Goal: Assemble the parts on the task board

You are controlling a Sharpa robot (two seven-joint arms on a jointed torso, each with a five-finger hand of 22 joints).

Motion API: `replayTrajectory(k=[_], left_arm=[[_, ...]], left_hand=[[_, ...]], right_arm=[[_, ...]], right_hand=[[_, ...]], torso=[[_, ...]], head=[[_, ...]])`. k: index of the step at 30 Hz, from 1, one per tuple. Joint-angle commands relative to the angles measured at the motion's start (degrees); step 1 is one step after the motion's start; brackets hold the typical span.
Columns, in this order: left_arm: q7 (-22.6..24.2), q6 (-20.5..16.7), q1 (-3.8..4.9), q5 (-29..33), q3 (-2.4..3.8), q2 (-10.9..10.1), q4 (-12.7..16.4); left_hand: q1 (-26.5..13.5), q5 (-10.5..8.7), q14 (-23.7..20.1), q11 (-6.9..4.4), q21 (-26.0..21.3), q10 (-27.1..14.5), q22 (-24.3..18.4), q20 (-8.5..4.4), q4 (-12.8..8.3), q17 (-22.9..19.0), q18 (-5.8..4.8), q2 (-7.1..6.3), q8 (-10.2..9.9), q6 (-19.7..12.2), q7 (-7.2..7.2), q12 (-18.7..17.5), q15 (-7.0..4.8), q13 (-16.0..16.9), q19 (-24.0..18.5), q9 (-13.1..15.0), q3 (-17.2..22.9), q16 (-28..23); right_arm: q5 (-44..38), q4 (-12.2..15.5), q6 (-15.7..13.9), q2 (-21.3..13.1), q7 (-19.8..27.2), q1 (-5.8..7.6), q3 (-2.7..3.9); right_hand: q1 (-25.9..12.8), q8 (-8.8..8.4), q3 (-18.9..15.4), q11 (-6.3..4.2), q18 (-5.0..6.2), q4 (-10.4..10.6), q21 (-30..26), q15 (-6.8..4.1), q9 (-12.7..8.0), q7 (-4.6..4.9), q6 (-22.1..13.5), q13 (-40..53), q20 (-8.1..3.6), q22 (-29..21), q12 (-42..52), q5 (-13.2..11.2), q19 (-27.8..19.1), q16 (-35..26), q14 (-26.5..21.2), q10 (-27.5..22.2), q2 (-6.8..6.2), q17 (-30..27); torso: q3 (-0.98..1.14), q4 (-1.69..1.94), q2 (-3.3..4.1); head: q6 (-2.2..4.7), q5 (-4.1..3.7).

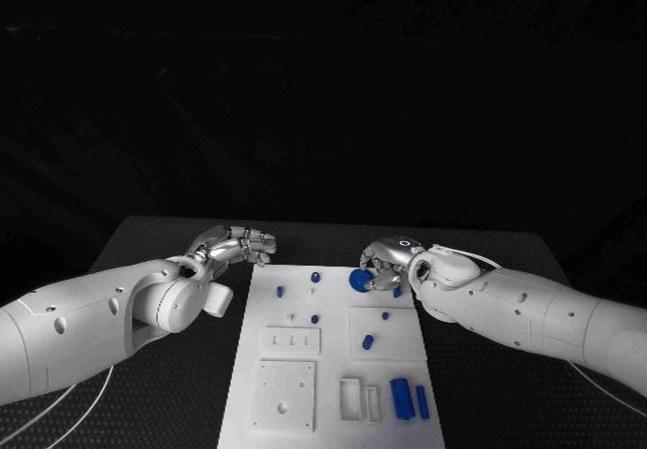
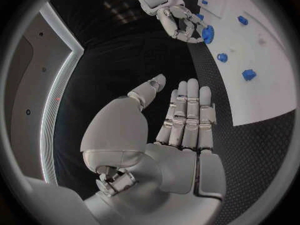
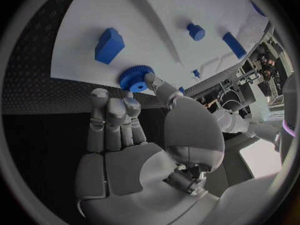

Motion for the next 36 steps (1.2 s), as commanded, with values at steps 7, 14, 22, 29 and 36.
replayTrajectory(k=[7, 14, 22, 29, 36], left_arm=[[0.30, 0.66, 0.09, -0.42, 0.06, -0.06, 0.20], [0.33, 0.68, 0.09, -0.45, 0.06, -0.01, 0.18], [0.46, 0.63, 0.09, -0.46, 0.06, -0.01, 0.19], [0.52, 0.53, 0.09, -0.78, 0.06, -0.22, 0.27], [0.61, 0.48, 0.09, -1.15, 0.07, -0.44, 0.37]], left_hand=[[-0.36, -0.26, -0.36, 0.28, 0.28, 0.16, 0.05, -0.01, 0.00, -0.09, 1.12, 0.32, -0.38, -0.12, 0.42, -0.35, 0.00, 0.08, -0.14, 0.09, 0.37, 0.25], [-0.35, -0.25, -0.36, 0.28, 0.29, 0.17, 0.06, -0.01, -0.01, -0.10, 1.12, 0.34, -0.37, -0.11, 0.42, -0.36, 0.00, 0.09, -0.14, 0.10, 0.39, 0.26], [-0.35, -0.22, -0.36, 0.24, 0.30, 0.22, 0.06, -0.01, -0.01, -0.11, 1.13, 0.40, -0.36, -0.08, 0.41, -0.36, 0.00, 0.10, -0.14, 0.12, 0.42, 0.29], [-0.32, -0.21, -0.35, 0.22, 0.30, 0.23, 0.07, -0.01, -0.05, -0.12, 1.13, 0.40, -0.36, -0.07, 0.40, -0.37, 0.00, 0.11, -0.14, 0.13, 0.44, 0.30], [-0.07, -0.19, -0.38, 0.17, 0.31, 0.28, 0.08, -0.03, -0.25, -0.15, 1.16, 0.42, -0.35, -0.05, 0.37, -0.40, -0.02, 0.13, -0.15, 0.15, 0.55, 0.34]], right_arm=[[-2.26, -0.27, 5.56, 0.28, -0.34, -1.50, -0.85], [-1.41, 0.47, 5.39, 0.06, -0.03, -1.51, -0.87], [-1.57, 2.30, 1.29, -0.79, -2.07, -1.50, -0.87], [-3.96, 5.70, -2.81, -2.31, -4.34, -1.33, -0.73], [-5.58, 8.89, -6.03, -3.38, -5.59, -0.50, -0.45]], right_hand=[[0.21, 1.88, 1.10, -0.42, 1.52, 1.16, 0.40, -0.82, 0.82, -0.07, 4.53, -0.51, -0.34, 0.65, 0.19, -1.32, 0.12, -0.41, 0.69, -3.73, 1.09, 0.13], [-0.07, 1.89, 3.07, -0.61, 1.52, 2.54, 0.36, -1.01, 0.93, -0.30, 5.10, -0.78, -0.24, 0.61, 0.10, -2.17, 0.01, -0.63, 0.78, -3.59, 2.38, 0.21], [-0.24, 1.39, 5.61, -0.55, 1.52, 4.11, 0.49, -0.99, 0.86, -0.18, 4.78, -0.98, -0.37, 0.62, 0.14, -4.49, 0.17, -0.70, 0.91, -3.42, 2.51, 0.45], [0.03, 1.26, 6.89, -0.60, 1.52, 4.98, 0.56, -1.09, 0.89, -0.21, 4.75, -1.11, -0.64, 0.47, 0.21, -5.26, 0.68, -0.51, 1.00, -3.15, 1.69, 0.85], [0.51, 1.28, 8.22, -0.70, 1.52, 6.14, 0.66, -1.19, 1.03, -0.31, 4.96, -1.30, -0.95, 0.32, 0.25, -5.57, 1.28, -0.45, 1.30, -2.62, 0.04, 1.22]], torso=[[0.05, 0.08, -0.01], [0.08, -0.05, -0.05], [0.10, -0.08, -0.01], [0.04, -0.07, -0.04], [0.00, -0.06, -0.05]], head=[[-0.30, 0.05], [-0.26, 0.23], [-0.16, 0.27], [-0.11, 0.31], [0.04, 0.23]])
